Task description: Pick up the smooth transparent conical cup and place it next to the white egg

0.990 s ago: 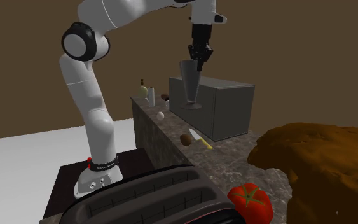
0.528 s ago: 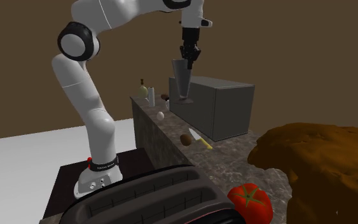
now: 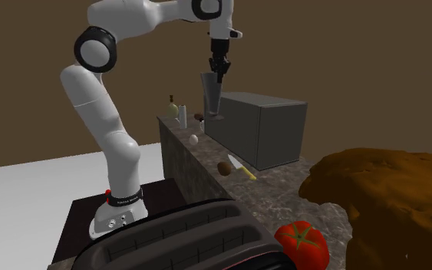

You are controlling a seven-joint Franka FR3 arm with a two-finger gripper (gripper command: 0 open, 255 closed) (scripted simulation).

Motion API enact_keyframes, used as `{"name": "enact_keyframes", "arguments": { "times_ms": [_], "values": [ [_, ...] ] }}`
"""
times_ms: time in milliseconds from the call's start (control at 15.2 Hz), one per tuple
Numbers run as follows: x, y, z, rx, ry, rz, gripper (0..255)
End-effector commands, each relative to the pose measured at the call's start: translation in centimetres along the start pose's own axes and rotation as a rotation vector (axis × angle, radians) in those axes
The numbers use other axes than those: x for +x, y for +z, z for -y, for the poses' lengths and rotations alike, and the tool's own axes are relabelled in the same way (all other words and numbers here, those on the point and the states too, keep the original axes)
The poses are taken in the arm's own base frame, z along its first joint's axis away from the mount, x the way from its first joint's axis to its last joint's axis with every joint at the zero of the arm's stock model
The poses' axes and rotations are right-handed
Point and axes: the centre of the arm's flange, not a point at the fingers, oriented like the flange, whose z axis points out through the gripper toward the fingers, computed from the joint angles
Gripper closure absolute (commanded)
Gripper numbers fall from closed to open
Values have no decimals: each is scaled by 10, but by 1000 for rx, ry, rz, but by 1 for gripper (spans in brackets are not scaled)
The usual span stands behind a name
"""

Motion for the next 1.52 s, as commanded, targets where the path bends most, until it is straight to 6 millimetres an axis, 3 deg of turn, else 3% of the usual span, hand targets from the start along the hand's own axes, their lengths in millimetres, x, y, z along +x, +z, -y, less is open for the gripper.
{"name": "enact_keyframes", "arguments": {
  "times_ms": [0, 1122, 1188, 1452],
  "values": [
    [4, 5, 28, 1, 1, -1, 255],
    [49, 46, 244, 1, 1, -1, 255],
    [54, 50, 266, 1, 1, -1, 255],
    [52, 71, 263, 1, 1, -1, 255]
  ]
}}
